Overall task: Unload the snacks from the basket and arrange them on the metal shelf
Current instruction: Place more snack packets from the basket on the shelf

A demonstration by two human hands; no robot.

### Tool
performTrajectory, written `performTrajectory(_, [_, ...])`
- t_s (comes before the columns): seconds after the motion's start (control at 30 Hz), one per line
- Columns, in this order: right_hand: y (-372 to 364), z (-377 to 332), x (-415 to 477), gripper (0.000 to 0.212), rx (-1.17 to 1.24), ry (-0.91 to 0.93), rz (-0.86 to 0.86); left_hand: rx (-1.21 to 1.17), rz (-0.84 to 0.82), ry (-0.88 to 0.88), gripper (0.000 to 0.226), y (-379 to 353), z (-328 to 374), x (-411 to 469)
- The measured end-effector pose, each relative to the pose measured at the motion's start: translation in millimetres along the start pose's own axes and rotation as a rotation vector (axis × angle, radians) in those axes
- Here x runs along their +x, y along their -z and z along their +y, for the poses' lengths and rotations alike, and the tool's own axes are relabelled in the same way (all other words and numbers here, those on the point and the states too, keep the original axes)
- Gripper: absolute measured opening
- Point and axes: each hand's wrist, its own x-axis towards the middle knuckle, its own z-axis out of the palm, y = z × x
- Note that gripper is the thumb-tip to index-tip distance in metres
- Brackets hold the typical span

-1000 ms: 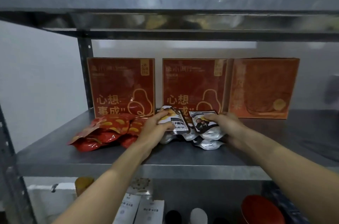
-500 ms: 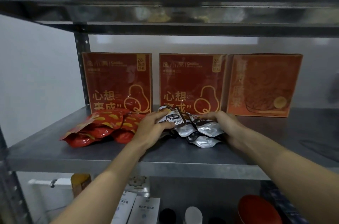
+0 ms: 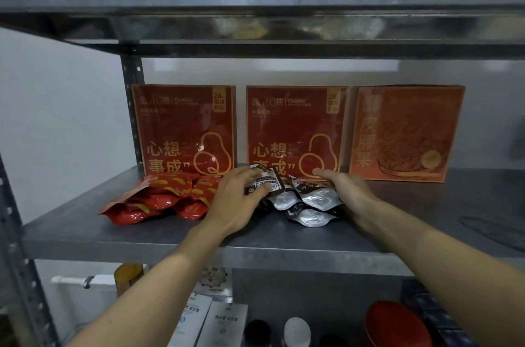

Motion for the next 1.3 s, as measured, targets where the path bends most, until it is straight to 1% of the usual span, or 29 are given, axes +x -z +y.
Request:
performTrajectory(0.03, [2.0,-0.8,-2.8,0.069,-0.05,0.029,-0.004,0.051,0.002,-0.025,0.05,0.5,1.6,-1.8])
performTrajectory(0.1, [4.9,-2.0,-9.4,0.066,-0.159,0.143,0.012,0.166,0.014,-0.073,0.053,3.4,5.8,-6.4])
performTrajectory(0.17, [9.0,-3.6,-16.9,0.065,-0.264,0.319,0.059,0.301,0.049,-0.124,0.054,10.6,12.3,-10.4])
performTrajectory(0.23, [12.6,-5.5,-27.0,0.068,-0.437,0.516,0.077,0.424,0.083,-0.151,0.055,19.8,20.2,-15.3])
performTrajectory(0.33, [10.5,-9.7,-40.2,0.073,-0.724,0.756,0.054,0.532,0.149,-0.125,0.057,33.2,31.4,-24.9])
performTrajectory(0.43, [-2.6,-14.8,-54.4,0.076,-0.879,0.837,0.001,0.642,0.17,-0.073,0.061,44.9,40.3,-39.9])
performTrajectory(0.53, [-24.0,-20.9,-69.2,0.077,-0.887,0.87,-0.046,0.734,0.211,-0.016,0.063,61.4,43.7,-60.9])
performTrajectory(0.7, [-70.0,-36.3,-100.6,0.076,-0.838,0.937,-0.128,0.818,0.288,0.081,0.066,103.9,41.9,-105.1])
performTrajectory(0.9, [-148.7,-54.2,-163.8,0.076,-0.791,1.108,-0.172,0.898,0.356,0.197,0.063,181.4,15.8,-182.2])
performTrajectory(1.07, [-247.4,-61.8,-249.7,0.075,-0.699,1.19,-0.297,0.948,0.444,0.298,0.064,269.1,-17.7,-286.4])
performTrajectory(1.2, [-343.0,-56.9,-334.4,0.074,-0.639,1.248,-0.444,0.997,0.487,0.435,0.062,346.0,-51.0,-389.2])
performTrajectory(1.3, [-408.2,-50.6,-392.2,0.074,-0.574,1.238,-0.579,1.042,0.487,0.568,0.067,394.3,-74.7,-463.0])
